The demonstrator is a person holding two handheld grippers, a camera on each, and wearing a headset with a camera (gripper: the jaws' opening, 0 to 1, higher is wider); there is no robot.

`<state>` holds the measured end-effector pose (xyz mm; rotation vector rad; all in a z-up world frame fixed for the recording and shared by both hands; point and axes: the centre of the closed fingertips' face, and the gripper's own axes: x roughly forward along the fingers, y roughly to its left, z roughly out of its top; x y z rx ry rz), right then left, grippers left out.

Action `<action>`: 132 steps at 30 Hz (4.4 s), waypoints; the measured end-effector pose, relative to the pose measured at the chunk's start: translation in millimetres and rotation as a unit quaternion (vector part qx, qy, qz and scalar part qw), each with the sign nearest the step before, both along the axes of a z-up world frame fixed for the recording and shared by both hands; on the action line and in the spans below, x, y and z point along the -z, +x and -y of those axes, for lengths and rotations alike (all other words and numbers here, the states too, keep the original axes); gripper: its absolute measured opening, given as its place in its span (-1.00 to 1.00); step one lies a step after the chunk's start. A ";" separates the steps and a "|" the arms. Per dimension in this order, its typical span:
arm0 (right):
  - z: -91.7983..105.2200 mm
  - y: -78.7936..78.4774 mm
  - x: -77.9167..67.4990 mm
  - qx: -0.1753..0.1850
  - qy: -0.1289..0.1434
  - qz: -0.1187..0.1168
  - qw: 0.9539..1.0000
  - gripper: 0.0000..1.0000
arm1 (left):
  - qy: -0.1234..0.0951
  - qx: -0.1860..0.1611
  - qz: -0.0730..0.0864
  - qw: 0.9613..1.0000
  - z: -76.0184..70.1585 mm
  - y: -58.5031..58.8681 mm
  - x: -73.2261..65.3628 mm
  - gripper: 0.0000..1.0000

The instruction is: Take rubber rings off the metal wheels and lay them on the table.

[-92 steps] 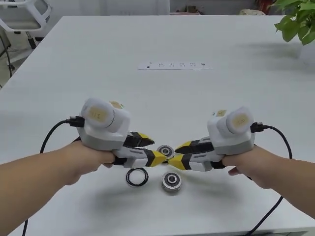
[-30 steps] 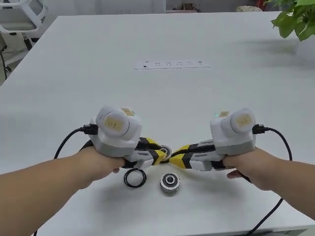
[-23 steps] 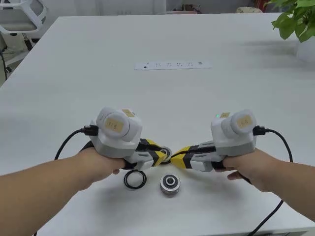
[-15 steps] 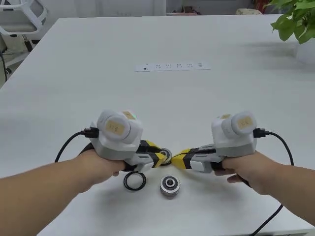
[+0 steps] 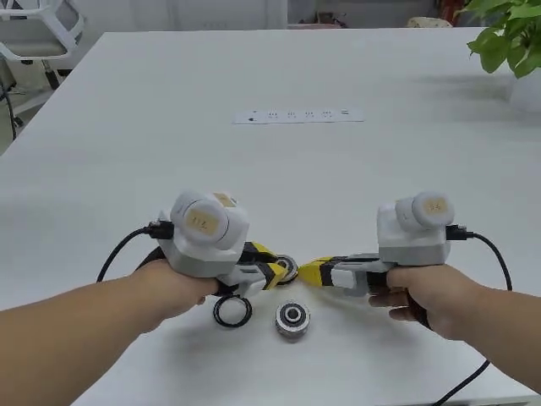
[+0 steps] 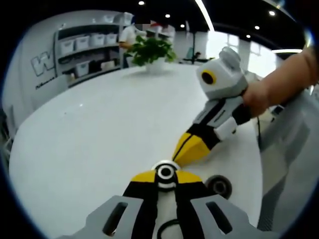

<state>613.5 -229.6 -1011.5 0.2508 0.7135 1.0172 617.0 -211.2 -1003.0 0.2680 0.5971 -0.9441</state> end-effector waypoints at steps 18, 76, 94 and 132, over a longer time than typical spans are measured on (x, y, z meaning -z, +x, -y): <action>-6.7 -10.7 -13.2 0.006 0.025 -0.012 1.000 -1.00 | 0.007 -0.005 0.003 1.000 0.6 -2.2 0.1 -0.78; -16.4 -8.6 -16.2 -0.006 0.042 -0.028 0.999 -1.00 | -0.005 -0.016 0.008 1.000 2.1 -1.1 -0.1 -0.74; -16.7 -8.4 -23.9 -0.004 0.052 -0.026 0.998 -1.00 | -0.017 0.010 0.005 1.000 -1.3 -9.1 -12.2 -0.64; -35.9 -29.1 -61.4 -0.038 0.092 -0.016 0.995 -1.00 | -0.094 -0.019 0.032 0.995 -58.9 -40.2 -81.4 -0.26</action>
